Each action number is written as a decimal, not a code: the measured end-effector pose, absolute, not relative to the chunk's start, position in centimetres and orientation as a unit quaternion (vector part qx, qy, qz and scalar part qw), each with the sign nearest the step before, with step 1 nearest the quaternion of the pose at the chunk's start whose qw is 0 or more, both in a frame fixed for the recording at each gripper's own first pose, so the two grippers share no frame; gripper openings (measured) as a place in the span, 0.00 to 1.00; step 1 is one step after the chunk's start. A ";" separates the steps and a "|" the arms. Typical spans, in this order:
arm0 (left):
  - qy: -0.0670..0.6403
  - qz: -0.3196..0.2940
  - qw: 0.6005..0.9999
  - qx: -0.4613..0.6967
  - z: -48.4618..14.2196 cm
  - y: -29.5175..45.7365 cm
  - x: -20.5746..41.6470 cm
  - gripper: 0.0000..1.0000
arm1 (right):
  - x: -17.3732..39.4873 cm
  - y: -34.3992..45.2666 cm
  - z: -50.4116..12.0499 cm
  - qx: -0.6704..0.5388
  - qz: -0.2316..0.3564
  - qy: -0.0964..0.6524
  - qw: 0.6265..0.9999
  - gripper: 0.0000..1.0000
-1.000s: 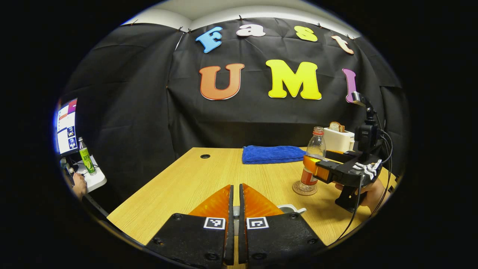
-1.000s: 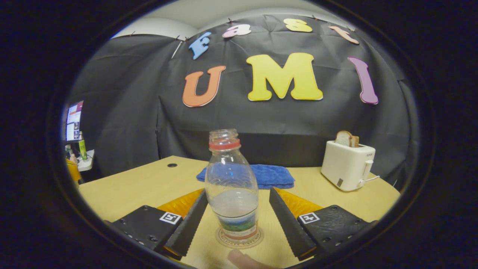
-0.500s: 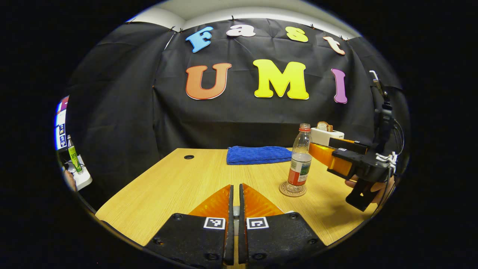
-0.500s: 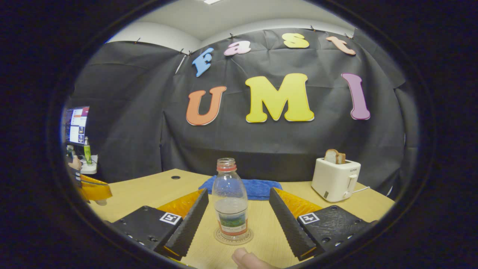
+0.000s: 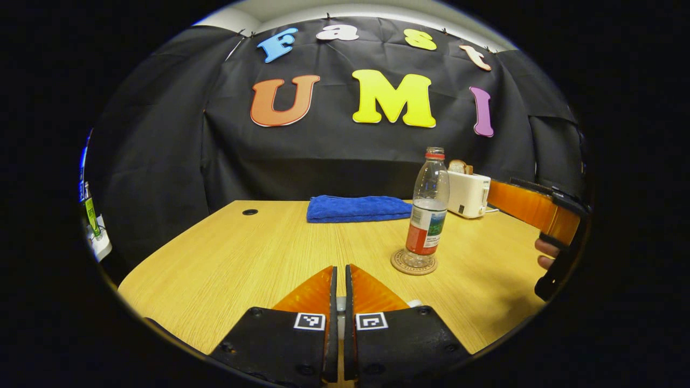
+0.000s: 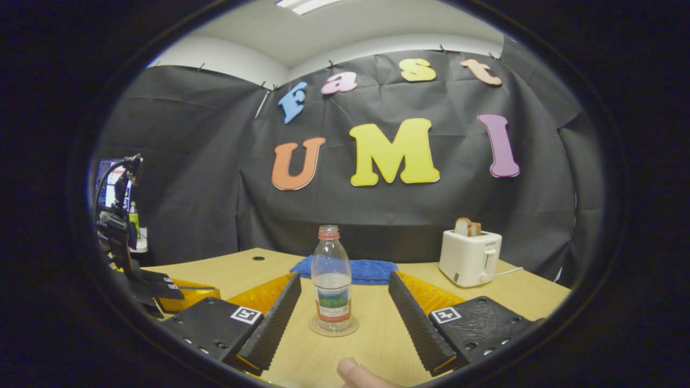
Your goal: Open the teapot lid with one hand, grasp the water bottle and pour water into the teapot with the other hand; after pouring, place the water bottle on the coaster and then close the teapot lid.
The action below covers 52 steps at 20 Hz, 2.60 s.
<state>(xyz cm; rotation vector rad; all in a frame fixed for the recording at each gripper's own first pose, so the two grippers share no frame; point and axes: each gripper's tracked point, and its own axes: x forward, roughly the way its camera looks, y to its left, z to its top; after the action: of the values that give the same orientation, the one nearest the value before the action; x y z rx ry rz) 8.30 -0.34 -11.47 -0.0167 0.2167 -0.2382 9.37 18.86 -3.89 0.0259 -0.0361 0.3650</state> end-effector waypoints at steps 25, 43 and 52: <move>0.089 -0.113 0.990 -0.007 -12.0 -3.1 8.7 0.07 | 5.1 11.8 -3.3 0.031 0.150 -0.053 0.987 0.96; 0.108 -0.108 0.988 0.013 -12.1 -4.5 8.7 0.54 | 4.4 11.1 -3.7 0.042 0.158 -0.042 0.986 0.96; 0.045 -0.074 0.996 0.028 -3.2 -3.4 4.0 0.98 | 0.4 8.2 0.8 0.010 0.102 -0.053 0.993 0.96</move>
<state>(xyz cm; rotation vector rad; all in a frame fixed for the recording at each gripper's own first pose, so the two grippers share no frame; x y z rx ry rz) 3.96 -3.40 -3.19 0.0551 0.0907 -0.1483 0.36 8.20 0.78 0.0193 -0.1064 0.2053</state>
